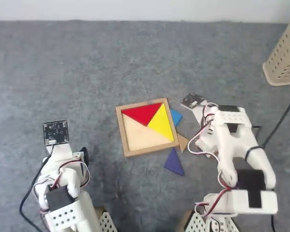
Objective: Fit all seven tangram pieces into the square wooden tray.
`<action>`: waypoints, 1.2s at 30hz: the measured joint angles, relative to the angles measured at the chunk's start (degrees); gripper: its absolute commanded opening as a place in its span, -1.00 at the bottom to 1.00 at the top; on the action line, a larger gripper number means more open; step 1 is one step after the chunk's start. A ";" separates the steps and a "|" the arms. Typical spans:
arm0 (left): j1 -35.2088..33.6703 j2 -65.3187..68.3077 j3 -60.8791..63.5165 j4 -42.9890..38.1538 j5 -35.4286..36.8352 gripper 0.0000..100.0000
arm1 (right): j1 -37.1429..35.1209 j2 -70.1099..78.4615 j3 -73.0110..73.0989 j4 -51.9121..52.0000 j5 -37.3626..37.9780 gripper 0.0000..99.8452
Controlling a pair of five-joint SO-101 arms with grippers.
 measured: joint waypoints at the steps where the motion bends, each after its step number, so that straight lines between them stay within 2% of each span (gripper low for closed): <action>1: 0.00 0.00 0.00 0.00 0.00 -0.55 | -0.53 0.26 0.00 -0.18 0.09 -0.63; 4: 0.00 0.00 0.00 0.00 0.00 -0.55 | -1.67 0.97 -0.26 -0.44 0.18 -0.67; 8: 0.00 0.00 0.00 0.00 0.00 -0.55 | -1.85 1.14 -0.44 -1.23 0.18 -0.98; 13: 0.00 0.00 0.00 0.00 0.00 -0.55 | -2.46 2.29 -2.90 -1.49 -3.25 -1.00; 18: 0.00 0.00 0.00 0.00 0.00 -0.55 | -3.08 0.26 -10.20 4.75 -9.05 -0.99; 22: 0.00 0.00 0.00 0.00 0.00 -0.55 | -8.70 -1.67 -19.16 11.08 -15.65 -0.99; 27: 0.00 0.00 0.00 0.00 0.00 -0.55 | -20.57 -1.32 -27.16 12.66 -24.62 -0.99; 31: 0.00 0.00 0.00 0.00 0.00 -0.55 | -29.45 4.84 -31.56 8.26 -31.65 -0.99; 36: 0.00 0.00 0.00 0.00 0.00 -0.55 | -36.22 18.81 -37.27 3.08 -37.63 -0.99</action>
